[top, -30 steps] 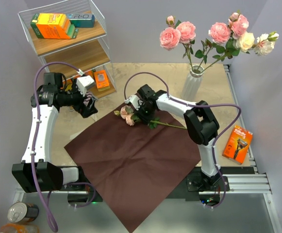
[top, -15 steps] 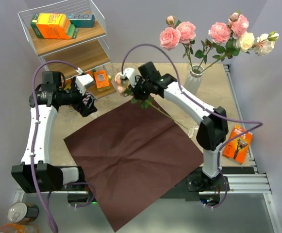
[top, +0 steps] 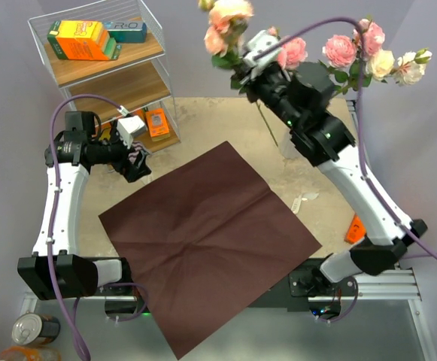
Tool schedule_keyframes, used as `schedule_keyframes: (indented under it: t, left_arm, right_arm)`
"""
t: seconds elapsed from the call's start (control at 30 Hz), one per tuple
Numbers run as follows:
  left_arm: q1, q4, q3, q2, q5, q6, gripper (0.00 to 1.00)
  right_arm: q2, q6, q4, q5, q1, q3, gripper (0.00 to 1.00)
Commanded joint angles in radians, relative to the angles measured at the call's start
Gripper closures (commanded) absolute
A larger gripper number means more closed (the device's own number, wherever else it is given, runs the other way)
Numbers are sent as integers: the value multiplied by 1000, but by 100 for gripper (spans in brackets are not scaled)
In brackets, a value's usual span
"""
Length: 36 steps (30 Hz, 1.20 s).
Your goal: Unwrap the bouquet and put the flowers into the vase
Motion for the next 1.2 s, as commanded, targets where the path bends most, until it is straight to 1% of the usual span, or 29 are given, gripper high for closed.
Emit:
schedule_keyframes:
  t: [0.0,0.07,0.23,0.33,0.37,0.43,0.5,0.67,0.73,0.8,1.03,1.17]
  left_arm:
    - [8,6,26,-19,26,4,1]
    - [8,7,18,-24,24,6,1]
    - [8,12,15,-18,29,7,1]
    - [10,12,18,-15,32,6,1]
    - [11,12,18,-16,30,6,1]
    - [11,10,15,-16,29,7,1]
    - [10,10,12,-16,29,9,1]
    - [11,15,12,-12,29,9,1]
    - [11,16,12,-9,30,9,1]
    - [10,18,9,-7,29,12,1]
    - [14,24,0,-1,29,19,1]
    - [14,27,6,11,34,16,1]
  right_arm:
    - [-154,-19,476,141,1,-159,100]
    - [-193,-37,588,219,1,-216,100]
    - [-282,-48,682,290,1,-279,100]
    - [-317,-104,777,368,2,-338,100]
    - [-325,-126,841,377,1,-380,100]
    - [-325,-192,892,443,1,-403,100]
    - [-317,-244,978,493,1,-437,100]
    - [-259,-359,1067,532,-5,-454,100]
    - [-245,-368,1066,535,-16,-457,100]
    - [-230,-370,1101,535,-30,-467,100]
    - [-186,-300,1138,537,-105,-477,100]
    - [-146,-284,1203,561,-149,-495,100]
